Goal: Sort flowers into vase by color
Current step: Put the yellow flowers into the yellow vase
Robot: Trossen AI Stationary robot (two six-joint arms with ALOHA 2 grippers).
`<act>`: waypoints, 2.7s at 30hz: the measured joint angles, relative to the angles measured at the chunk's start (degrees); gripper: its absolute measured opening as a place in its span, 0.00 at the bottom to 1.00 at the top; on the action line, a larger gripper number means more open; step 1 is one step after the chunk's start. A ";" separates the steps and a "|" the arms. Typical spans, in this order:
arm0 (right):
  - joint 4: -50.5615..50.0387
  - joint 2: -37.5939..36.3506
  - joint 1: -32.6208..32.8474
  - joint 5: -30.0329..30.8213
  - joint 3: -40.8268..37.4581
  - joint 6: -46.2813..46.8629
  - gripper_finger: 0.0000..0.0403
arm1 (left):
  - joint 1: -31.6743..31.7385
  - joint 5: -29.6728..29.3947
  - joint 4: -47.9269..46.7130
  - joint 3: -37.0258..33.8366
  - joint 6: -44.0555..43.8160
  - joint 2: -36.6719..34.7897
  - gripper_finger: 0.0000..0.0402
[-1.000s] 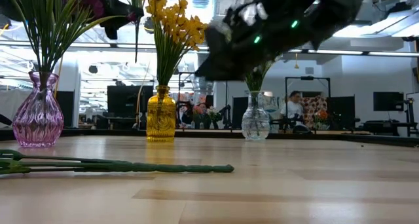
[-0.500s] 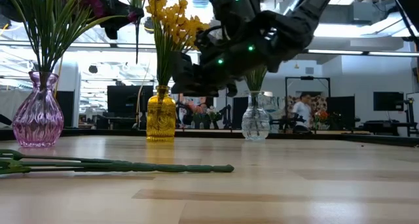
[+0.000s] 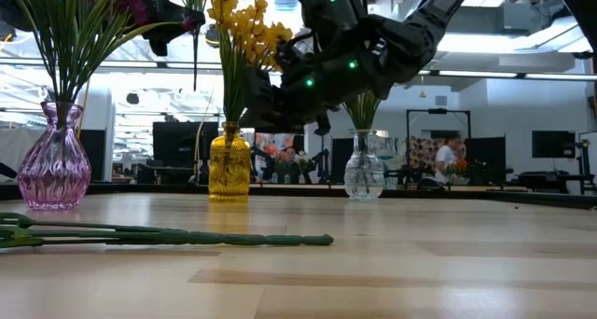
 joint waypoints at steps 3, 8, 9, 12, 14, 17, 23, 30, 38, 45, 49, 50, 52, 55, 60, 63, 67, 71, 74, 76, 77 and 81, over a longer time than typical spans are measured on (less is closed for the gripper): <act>0.02 -0.01 -0.43 -3.97 0.00 -0.01 0.47 | 0.00 -0.02 0.00 0.02 0.00 0.00 0.09; 0.03 -0.02 -1.13 -5.63 0.00 -0.02 0.55 | 0.00 0.00 -0.26 0.02 -0.02 0.00 0.09; 0.03 -0.02 -1.20 -5.63 0.00 -0.02 0.58 | 0.00 0.00 -0.26 0.02 -0.02 0.00 0.09; 0.05 -0.02 -1.61 -5.63 0.00 -0.02 0.64 | 0.00 0.00 -0.26 0.02 -0.04 0.00 0.09; 0.05 -0.02 -1.85 -5.61 0.00 -0.04 0.67 | 0.00 0.00 -0.26 0.02 -0.04 0.00 0.09; 0.07 -0.02 -2.02 -5.61 0.00 -0.33 0.67 | 0.00 0.01 -0.26 0.02 -0.07 0.00 0.09; 1.56 0.17 -2.81 -5.61 0.07 -2.15 0.67 | 0.00 0.00 -0.24 0.04 -0.09 0.00 0.09; 2.71 0.28 -4.02 -5.62 0.09 -2.14 0.67 | 0.00 0.01 -0.25 0.07 -0.07 0.00 0.09; 4.18 0.33 -3.57 -5.61 0.09 -7.35 0.67 | 0.00 0.02 -0.26 0.07 -0.03 0.00 0.09; 4.36 0.35 -0.45 2.32 -1.94 -12.76 0.67 | 0.00 0.04 -0.26 0.07 -0.09 0.00 0.09; 7.32 0.35 0.59 5.70 -5.30 -10.75 0.67 | 0.00 0.02 -0.29 0.07 -0.11 0.00 0.09; 10.07 0.37 0.77 5.70 -6.55 -10.72 0.67 | 0.00 0.02 -0.33 0.07 -0.11 0.00 0.09; 18.18 0.37 0.85 4.53 -9.30 -10.69 0.67 | 0.00 0.02 -0.37 0.07 -0.11 0.00 0.09; 29.23 0.31 -0.06 -0.19 -13.00 -10.80 0.67 | 0.00 0.03 -0.47 0.07 -0.12 0.00 0.09; 31.71 0.31 -2.20 -6.91 -13.05 -12.41 0.67 | 0.01 0.02 -0.55 0.07 -0.13 0.00 0.09; 29.35 0.31 -2.63 -7.60 -11.53 -12.32 0.67 | 0.00 0.02 -0.59 0.07 -0.13 0.00 0.09; 26.51 0.33 -2.98 -7.64 -9.88 -12.66 0.67 | 0.00 0.02 -0.61 0.07 -0.15 0.00 0.09; 25.64 0.36 -3.03 -7.46 -9.42 -14.10 0.67 | 0.02 0.02 -0.60 0.07 -0.15 0.02 0.09; 28.01 0.39 -3.03 -7.34 -9.35 -15.52 0.67 | 0.00 0.02 -0.59 0.07 -0.15 0.02 0.09; 29.21 1.15 -3.03 -7.31 -9.20 -15.58 0.67 | 0.02 0.02 -0.59 0.07 -0.15 0.01 0.09; 31.67 2.30 -3.03 -7.31 -9.16 -15.61 0.67 | 0.02 0.02 -0.59 0.07 -0.15 0.02 0.09; 43.97 10.02 -2.65 -7.26 -7.27 -15.44 0.67 | -0.07 0.03 -0.60 0.07 -0.09 0.00 0.09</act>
